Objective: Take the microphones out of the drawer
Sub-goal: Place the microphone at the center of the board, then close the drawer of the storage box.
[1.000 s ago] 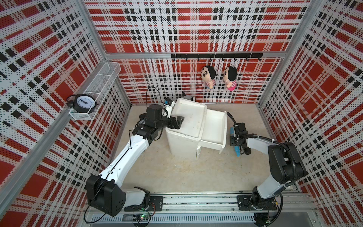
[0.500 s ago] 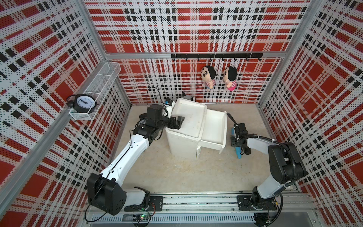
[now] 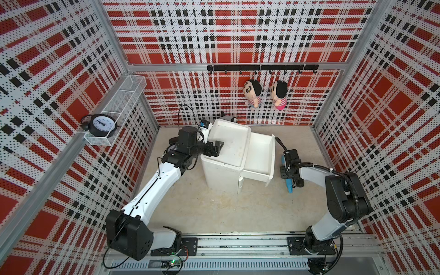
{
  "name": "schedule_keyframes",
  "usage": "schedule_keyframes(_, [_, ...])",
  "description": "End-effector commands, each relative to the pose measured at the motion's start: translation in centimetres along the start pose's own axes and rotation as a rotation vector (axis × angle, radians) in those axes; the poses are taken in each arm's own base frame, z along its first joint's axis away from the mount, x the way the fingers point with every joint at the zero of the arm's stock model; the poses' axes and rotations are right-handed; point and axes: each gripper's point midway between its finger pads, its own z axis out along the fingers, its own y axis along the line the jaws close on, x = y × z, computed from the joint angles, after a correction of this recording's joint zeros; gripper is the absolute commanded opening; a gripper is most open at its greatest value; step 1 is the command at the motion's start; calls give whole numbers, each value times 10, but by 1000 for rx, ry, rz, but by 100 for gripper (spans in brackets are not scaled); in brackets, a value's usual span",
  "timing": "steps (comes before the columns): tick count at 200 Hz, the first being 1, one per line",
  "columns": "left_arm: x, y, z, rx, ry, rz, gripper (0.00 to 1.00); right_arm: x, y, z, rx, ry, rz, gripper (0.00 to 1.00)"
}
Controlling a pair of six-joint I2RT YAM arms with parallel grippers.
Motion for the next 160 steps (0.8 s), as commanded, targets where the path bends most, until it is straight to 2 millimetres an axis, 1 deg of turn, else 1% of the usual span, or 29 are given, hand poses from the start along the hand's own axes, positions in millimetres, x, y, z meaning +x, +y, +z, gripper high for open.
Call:
schedule_keyframes(1, [-7, -2, 0, 16, -22, -2, 98, -10, -7, -13, 12, -29, -8, 47])
schedule_keyframes(44, [-6, -2, 3, 21, -18, -5, 98, -17, -6, -25, -5, -56, -10, 51])
schedule_keyframes(78, [-8, -2, 3, 23, -20, -7, 98, -28, -7, -41, -19, -90, -10, 57])
schedule_keyframes(81, [-7, -2, 4, 23, -19, -7, 98, -29, -3, -42, -44, -93, -11, 58])
schedule_keyframes(86, [-8, -2, 4, 24, -19, -7, 98, -31, -2, -46, -54, -101, -11, 59])
schedule_keyframes(143, [-8, -3, 4, 25, -21, -8, 98, -52, -3, -81, -87, -150, -13, 78])
schedule_keyframes(160, [-8, -2, 4, 24, -20, -7, 98, -57, -4, -91, -96, -159, -15, 88])
